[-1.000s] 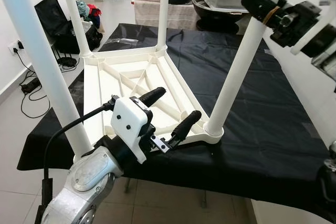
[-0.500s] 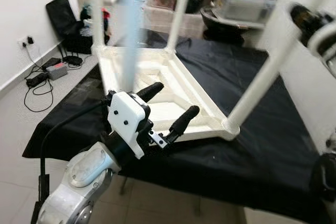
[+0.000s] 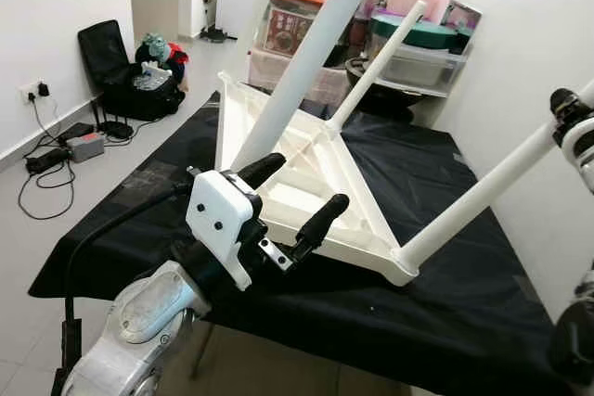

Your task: Building children table

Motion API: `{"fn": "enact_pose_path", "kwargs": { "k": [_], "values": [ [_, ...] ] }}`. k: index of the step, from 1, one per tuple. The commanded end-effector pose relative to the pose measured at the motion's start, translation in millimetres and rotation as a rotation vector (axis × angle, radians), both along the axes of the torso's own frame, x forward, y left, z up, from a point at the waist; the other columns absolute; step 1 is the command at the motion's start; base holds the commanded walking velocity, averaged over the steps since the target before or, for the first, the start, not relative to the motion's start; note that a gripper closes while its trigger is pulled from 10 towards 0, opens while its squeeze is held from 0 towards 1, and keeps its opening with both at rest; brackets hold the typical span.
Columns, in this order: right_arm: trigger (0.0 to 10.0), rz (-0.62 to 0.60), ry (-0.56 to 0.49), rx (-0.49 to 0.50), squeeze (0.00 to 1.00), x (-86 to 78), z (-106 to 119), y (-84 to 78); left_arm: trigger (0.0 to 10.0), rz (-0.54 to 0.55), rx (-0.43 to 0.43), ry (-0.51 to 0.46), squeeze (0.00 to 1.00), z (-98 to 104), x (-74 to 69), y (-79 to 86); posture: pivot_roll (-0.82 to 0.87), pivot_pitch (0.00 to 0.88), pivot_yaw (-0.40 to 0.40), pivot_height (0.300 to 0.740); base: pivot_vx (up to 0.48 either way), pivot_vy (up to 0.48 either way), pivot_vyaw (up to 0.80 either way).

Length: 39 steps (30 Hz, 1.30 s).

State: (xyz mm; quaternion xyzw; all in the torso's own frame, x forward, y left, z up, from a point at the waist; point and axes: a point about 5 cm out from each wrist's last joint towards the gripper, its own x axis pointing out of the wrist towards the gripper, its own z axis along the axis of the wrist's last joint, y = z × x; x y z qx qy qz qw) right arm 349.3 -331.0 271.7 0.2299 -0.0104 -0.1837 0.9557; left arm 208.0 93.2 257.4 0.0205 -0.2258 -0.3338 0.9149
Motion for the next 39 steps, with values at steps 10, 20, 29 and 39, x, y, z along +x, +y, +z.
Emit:
{"fn": "enact_pose_path", "kwargs": {
  "k": [10,20,29,39],
  "values": [
    [0.0,0.018,0.683,0.159,0.0,-25.5,-184,30.4,10.0,-0.003,0.003,0.02,0.0,0,-4.2,-0.6,-0.03,0.093,-0.109,0.74,0.0,0.0,0.0],
    [10.0,0.327,0.198,-0.017,0.0,16.8,-97,65.7,10.0,0.004,0.009,0.028,0.0,0,-4.8,0.5,-0.04,0.1,-0.106,0.74,0.0,0.0,0.0],
    [10.0,0.507,0.079,-0.181,1.0,8.5,-64,101.5,10.0,-0.002,0.004,0.025,0.0,1,-2.5,-0.1,-0.06,0.091,-0.101,0.74,0.0,0.0,0.0],
    [10.0,0.597,-0.04,-0.373,1.0,-8.1,-52,105.6,10.0,-0.003,0.007,0.022,0.0,2,0.4,0.3,-0.07,0.083,-0.09,0.74,0.0,0.0,0.0]
  ]
}}
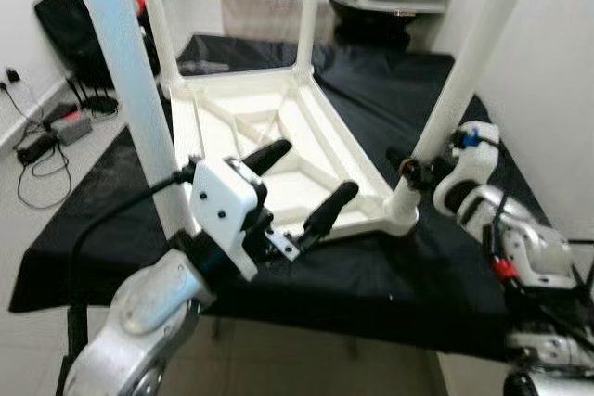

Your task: Building children table

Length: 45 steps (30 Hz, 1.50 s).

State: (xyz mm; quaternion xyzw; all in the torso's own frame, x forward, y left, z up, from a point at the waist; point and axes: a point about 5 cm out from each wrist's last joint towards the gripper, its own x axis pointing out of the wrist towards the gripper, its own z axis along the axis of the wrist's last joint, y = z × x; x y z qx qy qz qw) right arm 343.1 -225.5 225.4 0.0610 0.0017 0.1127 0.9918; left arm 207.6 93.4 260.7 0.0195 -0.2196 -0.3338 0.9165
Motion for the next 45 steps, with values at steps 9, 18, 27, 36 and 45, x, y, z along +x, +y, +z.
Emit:
{"fn": "enact_pose_path", "kwargs": {
  "k": [9,18,27,36,45],
  "values": [
    [10.0,0.158,0.04,-0.07,0.0,-27.5,-16,-6.7,10.0,0.027,0.018,0.031,0.0,-6,5.8,2.6,-0.08,0.08,-0.082,0.74,0.0,0.0,0.0],
    [10.0,0.165,0.093,-0.144,0.0,-33.9,-36,-12.3,10.0,0.156,0.101,0.17,0.0,-44,15.6,17.8,-0.08,0.075,-0.068,0.74,0.0,0.0,0.0],
    [10.0,0.221,0.106,-0.104,0.0,-32.0,-51,12.8,10.0,0.273,0.123,0.222,0.0,-62,15.2,35.0,-0.05,0.078,-0.071,0.74,0.0,0.0,0.0],
    [10.0,0.243,0.133,-0.138,0.0,-36.9,-57,12.4,10.0,0.37,0.126,0.198,0.0,-53,15.6,59.1,-0.06,0.095,-0.07,0.74,0.0,0.0,0.0],
    [10.0,0.315,0.193,-0.194,0.0,-46.5,-65,9.1,10.0,0.607,0.254,0.137,0.0,-35,23.9,146.2,-0.06,0.106,-0.077,0.74,0.0,0.0,0.0]
  ]
}}
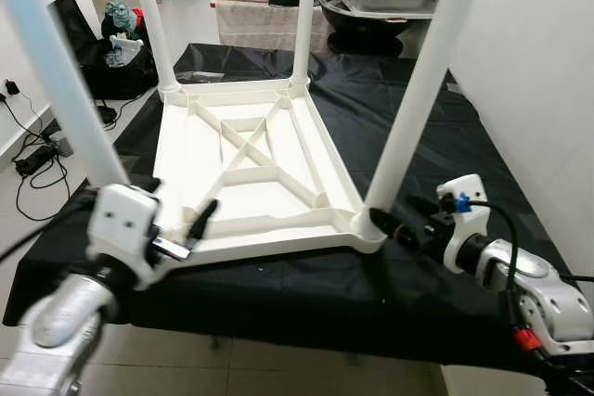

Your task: Building children table

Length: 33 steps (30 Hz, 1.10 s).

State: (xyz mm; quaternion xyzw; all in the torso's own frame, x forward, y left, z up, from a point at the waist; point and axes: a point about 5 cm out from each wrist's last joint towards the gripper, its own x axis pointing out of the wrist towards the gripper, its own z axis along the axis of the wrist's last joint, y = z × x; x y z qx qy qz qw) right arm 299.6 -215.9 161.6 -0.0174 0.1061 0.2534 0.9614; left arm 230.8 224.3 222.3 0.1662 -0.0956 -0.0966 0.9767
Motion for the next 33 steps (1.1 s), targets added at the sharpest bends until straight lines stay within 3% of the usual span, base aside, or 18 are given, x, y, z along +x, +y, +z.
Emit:
{"fn": "enact_pose_path", "kwargs": {
  "k": [1,3,5,7,11,16,22,23,25,26,27,31,33],
  "values": [
    [10.0,0.014,0.018,-0.02,0.0,-3.0,-2,-0.5,10.0,0.051,0.013,-0.016,0.0,4,0.6,15.3,-0.06,0.106,-0.077,0.74,0.0,0.0,0.0],
    [10.0,0.066,0.028,-0.019,0.0,-7.7,-2,4.0,10.0,0.069,0.062,-0.041,0.0,15,9.3,33.6,-0.06,0.107,-0.078,0.74,0.0,0.0,0.0],
    [10.0,0.066,0.028,-0.019,0.0,-7.7,-2,4.0,10.0,0.069,0.062,-0.041,0.0,15,9.3,33.6,-0.06,0.107,-0.078,0.74,0.0,0.0,0.0],
    [10.0,0.108,0.035,-0.013,0.0,-12.3,-2,8.4,10.0,0.079,0.085,-0.054,0.0,19,18.2,43.7,-0.06,0.106,-0.079,0.74,0.0,0.0,0.0],
    [10.0,0.117,0.037,-0.018,0.0,-14.2,-3,10.7,10.0,0.074,0.082,-0.07,0.0,20,28.8,40.5,-0.07,0.105,-0.079,0.74,0.0,0.0,0.0],
    [10.0,0.032,0.035,-0.018,0.0,-9.6,-7,6.6,10.0,0.081,0.012,-0.085,0.0,10,39.6,12.7,-0.08,0.103,-0.076,0.74,0.0,0.0,0.0],
    [10.0,-0.084,0.024,-0.043,0.0,-4.7,-12,-3.3,10.0,0.043,-0.099,-0.039,0.0,-5,40.5,-10.1,-0.08,0.103,-0.07,0.74,0.0,0.0,0.0],
    [10.0,-0.109,0.023,-0.046,0.0,-3.9,-13,-5.5,10.0,0.017,-0.129,-0.019,0.0,-9,39.0,-18.1,-0.08,0.103,-0.07,0.74,0.0,0.0,0.0],
    [10.0,-0.135,0.032,-0.038,0.0,-7.1,-17,-9.5,10.0,-0.12,-0.201,0.062,0.0,-29,26.1,-50.9,-0.09,0.103,-0.062,0.74,0.0,0.0,0.0],
    [10.0,-0.135,0.032,-0.038,0.0,-7.1,-17,-9.5,10.0,-0.12,-0.201,0.062,0.0,-29,26.1,-50.9,-0.09,0.103,-0.062,0.74,0.0,0.0,0.0],
    [10.0,-0.138,0.031,-0.034,0.0,-8.7,-17,-10.6,10.0,-0.172,-0.235,0.088,0.0,-34,20.0,-62.3,-0.09,0.104,-0.058,0.74,0.0,0.0,0.0],
    [10.0,-0.16,0.01,-0.019,0.0,-10.5,-16,-14.2,10.0,-0.255,-0.261,0.141,0.0,-44,8.6,-81.8,-0.1,0.098,-0.054,0.74,0.0,0.0,0.0],
    [10.0,-0.16,0.01,-0.019,0.0,-10.5,-16,-14.2,10.0,-0.255,-0.261,0.141,0.0,-44,8.6,-81.8,-0.1,0.098,-0.054,0.74,0.0,0.0,0.0]
  ]
}}
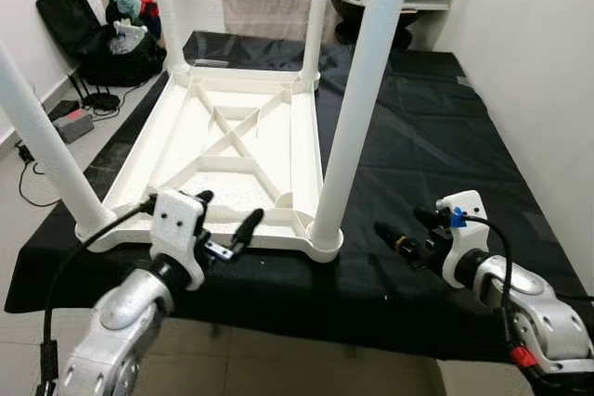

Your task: Building children table

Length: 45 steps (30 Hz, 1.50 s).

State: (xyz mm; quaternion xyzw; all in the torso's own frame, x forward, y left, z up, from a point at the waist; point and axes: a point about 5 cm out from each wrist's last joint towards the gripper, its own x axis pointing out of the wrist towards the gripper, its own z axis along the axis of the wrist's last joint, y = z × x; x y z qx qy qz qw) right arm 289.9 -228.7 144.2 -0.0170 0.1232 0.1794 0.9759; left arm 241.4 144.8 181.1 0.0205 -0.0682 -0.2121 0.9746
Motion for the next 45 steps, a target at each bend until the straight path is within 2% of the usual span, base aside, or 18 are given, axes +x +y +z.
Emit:
{"fn": "enact_pose_path", "kwargs": {
  "k": [1,10,15,19,21,22,24,27,31,33,35,37,38,39,41,42,44,45],
  "values": [
    [10.0,-0.024,-0.026,0.001,0.0,-0.6,2,-2.7,10.0,-0.024,-0.005,0.038,0.0,-6,-3.5,-6.1,-0.1,0.096,-0.054,0.74,0.0,0.0,0.0],
    [10.0,-0.145,-0.053,-0.026,0.0,3.1,-1,-9.3,10.0,-0.054,0.023,0.056,0.0,-12,-4.4,-20.7,-0.1,0.083,-0.048,0.74,0.0,0.427,0.0],
    [10.0,-0.357,-0.059,-0.123,0.0,0.1,-4,-34.6,10.0,-0.175,0.04,0.065,0.0,-14,-13.4,-36.9,-0.11,0.075,-0.047,0.74,0.0,0.48,0.0],
    [10.0,-0.396,-0.052,-0.159,0.0,-2.4,-5,-40.0,10.0,-0.211,0.038,0.073,0.0,-15,-16.1,-40.3,-0.11,0.071,-0.046,0.74,0.0,0.48,0.0],
    [10.0,-0.494,-0.033,-0.241,0.0,-9.5,-7,-53.4,10.0,-0.264,0.047,0.082,0.0,-17,-20.9,-44.7,-0.12,0.072,-0.043,0.74,0.0,0.24,0.0],
    [10.0,-0.558,-0.013,-0.283,0.0,-13.6,-8,-61.8,10.0,-0.273,0.048,0.08,0.0,-17,-21.8,-45.2,-0.12,0.073,-0.042,0.74,0.0,0.0,0.0],
    [10.0,-0.599,-0.001,-0.309,0.0,-16.2,-7,-67.1,10.0,-0.275,0.048,0.077,0.0,-17,-22.1,-45.2,-0.12,0.073,-0.043,0.74,0.0,0.0,0.0],
    [10.0,-0.624,-0.005,-0.304,0.0,-16.9,-5,-70.9,10.0,-0.266,0.047,0.071,0.0,-16,-21.6,-44.2,-0.12,0.074,-0.04,0.74,0.0,0.0,0.0],
    [10.0,-0.651,-0.077,-0.245,0.0,-11.8,11,-76.4,10.0,-0.224,0.052,0.061,0.0,-17,-18.3,-40.9,-0.12,0.074,-0.04,0.74,0.0,0.0,0.0],
    [10.0,-0.616,-0.209,-0.202,0.0,-3.9,38,-77.3,10.0,-0.175,0.06,0.051,0.0,-20,-14.1,-36.0,-0.12,0.075,-0.039,0.74,0.0,0.0,0.0],
    [10.0,-0.616,-0.209,-0.202,0.0,-3.9,38,-77.3,10.0,-0.175,0.06,0.051,0.0,-20,-14.1,-36.0,-0.12,0.075,-0.039,0.74,0.0,0.0,0.0],
    [10.0,-0.62,-0.351,-0.125,0.0,-0.5,71,-87.0,10.0,-0.153,0.052,0.044,0.0,-20,-11.4,-33.1,-0.12,0.076,-0.04,0.74,0.0,0.0,0.0],
    [10.0,-0.62,-0.351,-0.125,0.0,-0.5,71,-87.0,10.0,-0.153,0.052,0.044,0.0,-20,-11.4,-33.1,-0.12,0.076,-0.04,0.74,0.0,0.0,0.0],
    [10.0,-0.647,-0.402,-0.132,0.0,-1.5,85,-93.8,10.0,-0.152,0.049,0.04,0.0,-19,-10.9,-32.8,-0.12,0.076,-0.04,0.74,0.0,0.0,0.0],
    [10.0,-0.647,-0.402,-0.132,0.0,-1.5,85,-93.8,10.0,-0.152,0.049,0.04,0.0,-19,-10.9,-32.8,-0.12,0.076,-0.04,0.74,0.0,0.0,0.0],
    [10.0,-0.657,-0.471,-0.135,0.0,-3.2,101,-99.8,10.0,-0.16,0.048,0.034,0.0,-18,-10.9,-33.7,-0.12,0.077,-0.038,0.74,0.0,0.0,0.0],
    [10.0,-0.657,-0.471,-0.135,0.0,-3.2,101,-99.8,10.0,-0.16,0.048,0.034,0.0,-18,-10.9,-33.7,-0.12,0.077,-0.038,0.74,0.0,0.0,0.0],
    [10.0,-0.634,-0.539,-0.142,0.0,-4.8,118,-102.4,10.0,-0.168,0.05,0.028,0.0,-16,-10.5,-34.8,-0.12,0.076,-0.036,0.74,0.0,0.0,0.0]
  ]
}}
